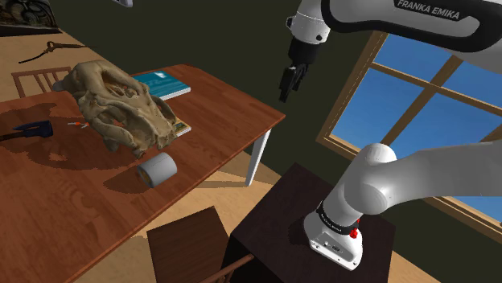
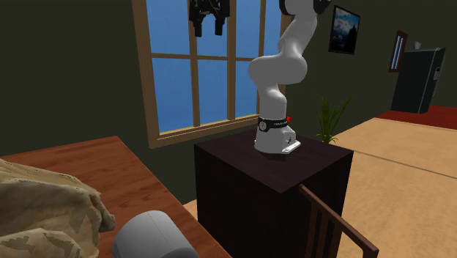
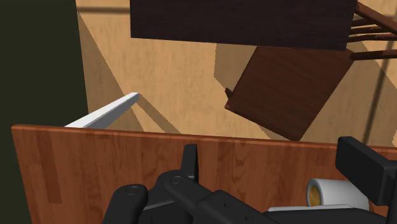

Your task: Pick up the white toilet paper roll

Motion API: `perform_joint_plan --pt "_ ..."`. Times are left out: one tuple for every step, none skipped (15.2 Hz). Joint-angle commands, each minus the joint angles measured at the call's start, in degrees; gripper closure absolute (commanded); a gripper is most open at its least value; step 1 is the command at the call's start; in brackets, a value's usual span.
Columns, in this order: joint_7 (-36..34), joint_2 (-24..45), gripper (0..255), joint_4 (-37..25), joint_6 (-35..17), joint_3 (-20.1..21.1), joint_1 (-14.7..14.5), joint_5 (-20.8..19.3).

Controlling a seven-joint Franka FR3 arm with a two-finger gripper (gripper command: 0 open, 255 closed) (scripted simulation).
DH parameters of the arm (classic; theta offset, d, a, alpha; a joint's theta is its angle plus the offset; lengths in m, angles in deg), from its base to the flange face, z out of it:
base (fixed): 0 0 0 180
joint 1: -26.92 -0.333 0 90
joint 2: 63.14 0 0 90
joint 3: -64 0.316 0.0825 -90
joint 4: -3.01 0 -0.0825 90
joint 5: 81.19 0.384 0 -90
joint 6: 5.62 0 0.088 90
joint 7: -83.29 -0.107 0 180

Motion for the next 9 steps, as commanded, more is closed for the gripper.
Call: perform_joint_plan --pt "0.00 0.00 0 0.00 0.00 0.00 0.00 0.00" --pt "0.46 1.32 0 0.65 -1.84 -1.06 -0.15 1.18" --pt "0.97 2.72 0 1.24 -3.67 -2.11 -0.36 2.40" --pt "1.55 4.19 0 1.77 -5.48 -3.14 -0.60 3.68" --pt "2.21 5.74 0 2.23 -7.27 -4.15 -0.87 5.02" --pt "2.95 7.36 0 2.62 -9.03 -5.15 -1.19 6.43" --pt "3.78 9.06 0 2.93 -10.76 -6.12 -1.54 7.92" --pt "4.69 10.82 0 3.17 -12.44 -7.09 -1.96 9.50" --pt "5.69 12.66 0 3.32 -14.06 -8.04 -2.42 11.17"
